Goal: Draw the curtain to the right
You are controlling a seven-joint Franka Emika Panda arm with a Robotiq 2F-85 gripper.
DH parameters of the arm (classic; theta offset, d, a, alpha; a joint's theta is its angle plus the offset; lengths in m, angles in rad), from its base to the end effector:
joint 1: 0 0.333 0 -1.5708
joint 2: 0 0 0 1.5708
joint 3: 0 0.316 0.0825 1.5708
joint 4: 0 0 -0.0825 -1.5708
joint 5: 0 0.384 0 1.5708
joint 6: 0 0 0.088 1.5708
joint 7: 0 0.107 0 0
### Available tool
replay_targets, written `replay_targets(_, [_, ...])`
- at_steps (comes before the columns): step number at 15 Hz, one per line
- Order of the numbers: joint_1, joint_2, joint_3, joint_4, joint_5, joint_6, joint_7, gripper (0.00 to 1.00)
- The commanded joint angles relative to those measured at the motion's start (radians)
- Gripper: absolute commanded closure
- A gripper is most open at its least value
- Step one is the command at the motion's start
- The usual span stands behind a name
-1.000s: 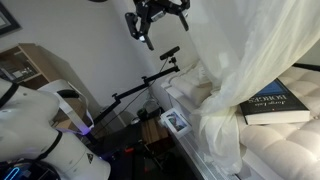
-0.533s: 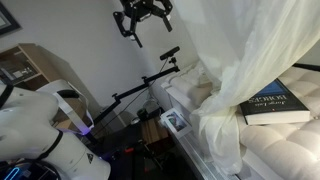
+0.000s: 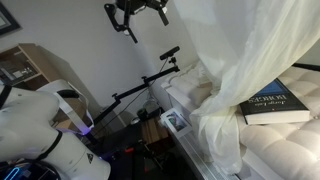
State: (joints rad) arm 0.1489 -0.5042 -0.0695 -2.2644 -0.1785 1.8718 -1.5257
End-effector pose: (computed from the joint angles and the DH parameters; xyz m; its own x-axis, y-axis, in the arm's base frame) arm 0.4123 0.0151 0.5619 -0.0759 0.9878 -0.1362 0.9893 0.0917 0.1137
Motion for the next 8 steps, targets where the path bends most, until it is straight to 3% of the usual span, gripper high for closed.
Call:
replay_targets(1, [-0.009, 0.001, 0.008, 0.002, 0.004, -0.001, -0.003, 0.0])
replay_targets(4, [-0.011, 0.03, 0.016, 0.014, -0.01, 0.002, 0.007, 0.0])
replay_targets(8, [0.044, 0.097, 0.048, 0.018, 0.012, 0.004, -0.082, 0.0])
